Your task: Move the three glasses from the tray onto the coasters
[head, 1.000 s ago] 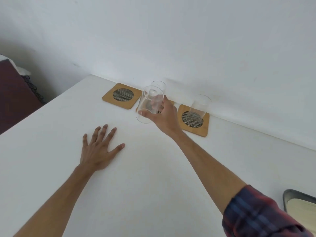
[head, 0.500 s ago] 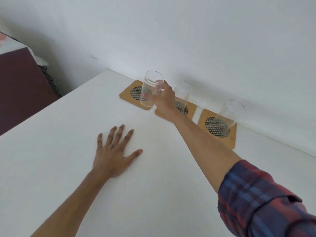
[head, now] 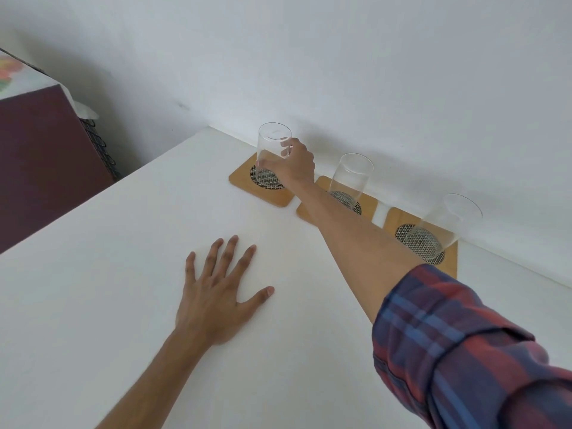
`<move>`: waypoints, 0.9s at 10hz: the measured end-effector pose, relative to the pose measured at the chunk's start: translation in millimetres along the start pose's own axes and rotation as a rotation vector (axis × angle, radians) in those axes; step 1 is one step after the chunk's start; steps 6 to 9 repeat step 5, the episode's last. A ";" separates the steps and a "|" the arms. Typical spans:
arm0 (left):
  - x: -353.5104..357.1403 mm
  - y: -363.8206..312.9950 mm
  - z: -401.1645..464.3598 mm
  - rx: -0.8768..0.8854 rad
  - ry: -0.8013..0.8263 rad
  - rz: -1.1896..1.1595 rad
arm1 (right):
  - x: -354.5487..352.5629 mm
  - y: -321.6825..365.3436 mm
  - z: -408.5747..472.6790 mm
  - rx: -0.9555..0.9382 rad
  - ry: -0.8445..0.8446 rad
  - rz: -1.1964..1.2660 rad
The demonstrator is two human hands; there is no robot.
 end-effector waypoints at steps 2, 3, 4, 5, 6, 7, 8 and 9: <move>-1.3 0.2 0.3 0.001 0.005 -0.007 | 5.2 -0.3 6.2 0.008 -0.015 -0.005; -1.5 -0.8 1.0 -0.004 0.021 -0.009 | 5.6 -2.7 8.6 0.009 -0.008 0.009; -2.9 0.2 2.0 -0.002 0.038 0.012 | 5.2 -3.3 5.0 0.010 -0.001 0.020; -6.1 -3.1 0.3 -0.017 0.064 0.006 | -0.6 -7.6 -8.7 -0.007 -0.048 0.048; -6.1 -3.1 0.3 -0.017 0.064 0.006 | -0.6 -7.6 -8.7 -0.007 -0.048 0.048; -6.1 -3.1 0.3 -0.017 0.064 0.006 | -0.6 -7.6 -8.7 -0.007 -0.048 0.048; -6.1 -3.1 0.3 -0.017 0.064 0.006 | -0.6 -7.6 -8.7 -0.007 -0.048 0.048; -6.1 -3.1 0.3 -0.017 0.064 0.006 | -0.6 -7.6 -8.7 -0.007 -0.048 0.048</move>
Point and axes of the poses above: each hand's wrist, its own z-axis towards the middle knuckle, its own x-axis out of the palm, y = z × x, the point moved 1 cm from there along z, towards the middle knuckle, and after that the axes turned 5 degrees about -x, right-handed, at the moved point
